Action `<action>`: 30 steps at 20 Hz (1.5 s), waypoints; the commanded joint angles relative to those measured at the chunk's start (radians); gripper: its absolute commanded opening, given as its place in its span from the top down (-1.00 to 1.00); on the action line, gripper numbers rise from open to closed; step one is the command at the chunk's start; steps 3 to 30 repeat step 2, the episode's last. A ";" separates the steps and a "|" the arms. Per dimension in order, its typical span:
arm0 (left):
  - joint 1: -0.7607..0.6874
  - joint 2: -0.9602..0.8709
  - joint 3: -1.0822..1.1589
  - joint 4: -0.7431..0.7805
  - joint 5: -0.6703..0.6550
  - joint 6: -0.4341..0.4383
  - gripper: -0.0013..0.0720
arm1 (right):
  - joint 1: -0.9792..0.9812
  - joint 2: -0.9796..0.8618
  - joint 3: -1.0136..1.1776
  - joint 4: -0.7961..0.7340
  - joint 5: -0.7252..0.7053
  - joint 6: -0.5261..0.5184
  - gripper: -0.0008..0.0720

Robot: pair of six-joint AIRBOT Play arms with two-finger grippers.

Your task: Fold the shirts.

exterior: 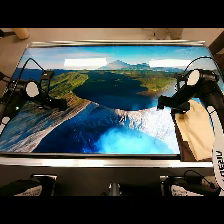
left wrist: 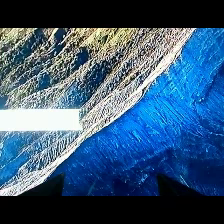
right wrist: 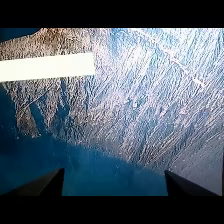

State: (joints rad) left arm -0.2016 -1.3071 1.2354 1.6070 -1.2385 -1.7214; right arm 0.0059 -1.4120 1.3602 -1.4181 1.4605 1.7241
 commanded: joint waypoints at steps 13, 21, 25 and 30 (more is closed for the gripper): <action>0.001 0.000 -0.001 0.000 0.001 0.001 -1.00 | 0.001 -0.001 0.000 0.001 0.003 0.000 -0.91; 0.001 0.000 -0.001 0.000 0.001 0.001 -1.00 | 0.001 -0.001 0.000 0.001 0.003 0.000 -0.91; 0.001 0.000 -0.001 0.000 0.001 0.001 -1.00 | 0.001 -0.001 0.000 0.001 0.003 0.000 -0.91; 0.001 0.000 -0.001 0.000 0.001 0.001 -1.00 | 0.001 -0.001 0.000 0.001 0.003 0.000 -0.91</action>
